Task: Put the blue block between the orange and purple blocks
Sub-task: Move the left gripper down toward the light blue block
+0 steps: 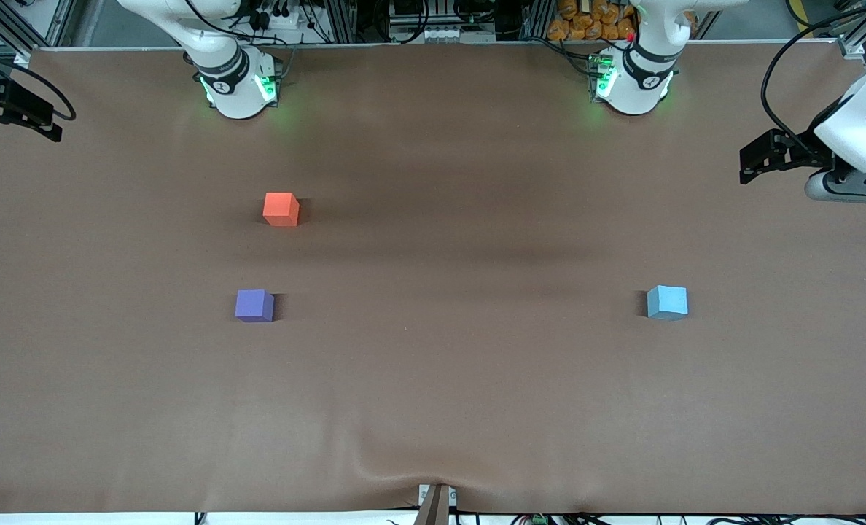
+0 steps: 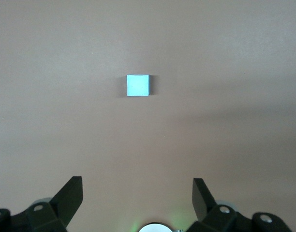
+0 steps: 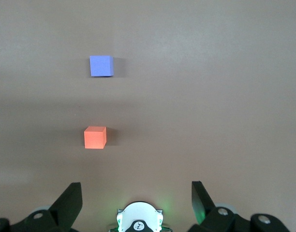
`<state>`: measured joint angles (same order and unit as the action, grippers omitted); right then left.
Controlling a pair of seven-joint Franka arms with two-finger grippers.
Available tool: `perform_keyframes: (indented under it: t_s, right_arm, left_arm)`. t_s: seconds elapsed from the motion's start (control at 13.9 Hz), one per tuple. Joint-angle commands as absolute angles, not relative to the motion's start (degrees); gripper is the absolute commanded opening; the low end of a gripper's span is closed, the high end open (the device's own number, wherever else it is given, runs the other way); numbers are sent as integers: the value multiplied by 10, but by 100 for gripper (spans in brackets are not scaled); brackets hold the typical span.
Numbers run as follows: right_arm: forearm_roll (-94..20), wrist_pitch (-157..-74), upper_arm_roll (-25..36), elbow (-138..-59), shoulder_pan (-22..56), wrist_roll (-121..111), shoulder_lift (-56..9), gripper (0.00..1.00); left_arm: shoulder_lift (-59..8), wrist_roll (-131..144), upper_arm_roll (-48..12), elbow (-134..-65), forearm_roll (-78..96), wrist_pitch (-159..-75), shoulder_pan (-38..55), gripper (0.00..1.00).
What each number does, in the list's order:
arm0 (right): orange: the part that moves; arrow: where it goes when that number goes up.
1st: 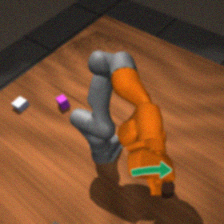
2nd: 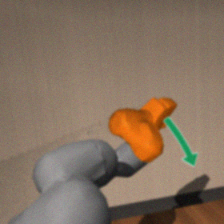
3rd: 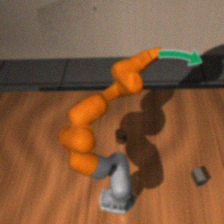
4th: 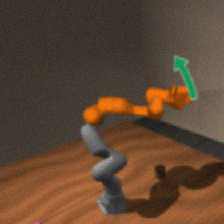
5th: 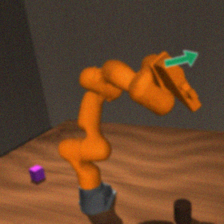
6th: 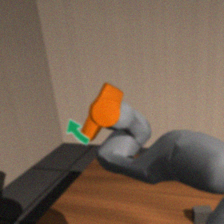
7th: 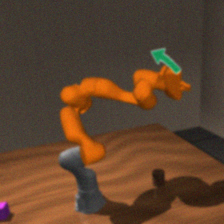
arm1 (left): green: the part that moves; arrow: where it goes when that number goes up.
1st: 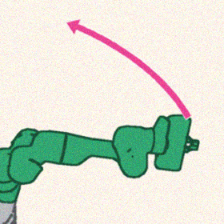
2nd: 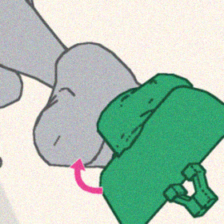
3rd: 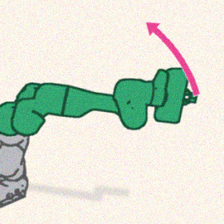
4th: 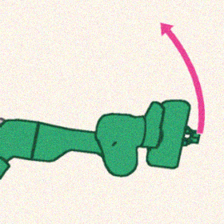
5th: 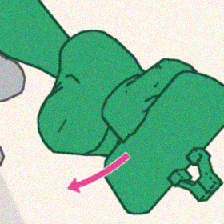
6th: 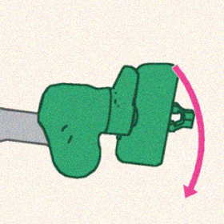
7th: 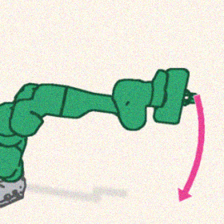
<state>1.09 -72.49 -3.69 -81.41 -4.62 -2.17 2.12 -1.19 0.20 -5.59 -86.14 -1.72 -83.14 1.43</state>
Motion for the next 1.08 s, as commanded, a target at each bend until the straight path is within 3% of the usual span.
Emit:
perform_keyframes:
  t_s: [0.0,0.5,1.01]
  right_arm:
    - [7,-715,-48,-802,-61,-9,18,100]
    - [6,-715,-46,-802,-62,-9,18,100]
    - [3,-715,-46,-802,-69,-11,18,100]
  left_arm:
    - [-12,9,-55,-857,-12,-831,15,100]
    - [-57,9,-54,-856,-17,-832,11,100]
    - [-162,-3,-54,-857,-31,-965,-11,100]
